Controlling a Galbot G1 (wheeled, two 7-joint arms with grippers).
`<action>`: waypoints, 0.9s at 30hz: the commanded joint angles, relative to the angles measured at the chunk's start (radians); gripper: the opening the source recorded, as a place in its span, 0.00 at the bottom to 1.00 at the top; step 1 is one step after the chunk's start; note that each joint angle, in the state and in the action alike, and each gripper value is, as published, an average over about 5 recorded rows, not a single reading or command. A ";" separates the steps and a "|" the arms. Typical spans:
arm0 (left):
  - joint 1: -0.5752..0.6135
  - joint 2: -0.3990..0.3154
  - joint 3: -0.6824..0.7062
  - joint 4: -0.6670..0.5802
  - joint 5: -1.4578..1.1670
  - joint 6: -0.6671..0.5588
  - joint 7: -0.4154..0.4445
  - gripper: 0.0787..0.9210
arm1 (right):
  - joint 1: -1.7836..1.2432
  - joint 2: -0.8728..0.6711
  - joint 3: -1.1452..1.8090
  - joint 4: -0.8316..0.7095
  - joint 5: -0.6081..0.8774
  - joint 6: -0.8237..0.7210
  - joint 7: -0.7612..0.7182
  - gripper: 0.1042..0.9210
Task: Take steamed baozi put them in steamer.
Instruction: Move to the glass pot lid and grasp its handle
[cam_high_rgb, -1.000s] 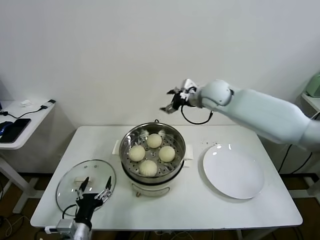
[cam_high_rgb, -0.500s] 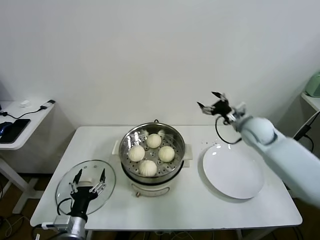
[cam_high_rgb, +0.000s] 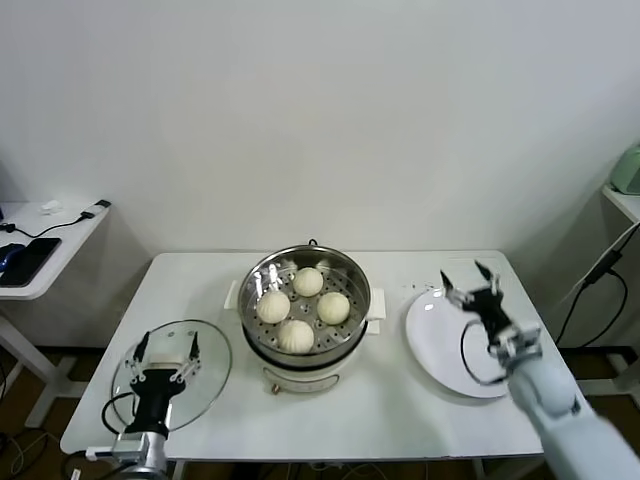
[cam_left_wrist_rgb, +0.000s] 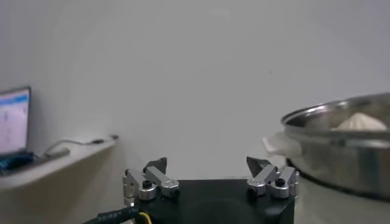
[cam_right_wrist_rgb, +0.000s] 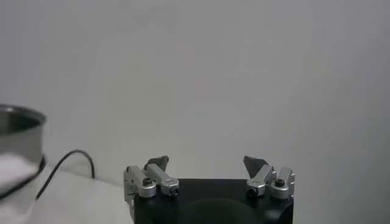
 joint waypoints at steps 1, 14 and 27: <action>-0.013 0.001 -0.025 0.096 0.609 -0.088 -0.296 0.88 | -0.249 0.241 0.172 0.029 -0.079 0.147 -0.006 0.88; 0.036 0.084 -0.039 0.255 1.206 -0.021 -0.436 0.88 | -0.263 0.194 0.102 0.050 -0.074 0.108 0.090 0.88; -0.069 0.083 -0.026 0.372 1.298 0.105 -0.372 0.88 | -0.244 0.187 0.093 0.048 -0.081 0.093 0.130 0.88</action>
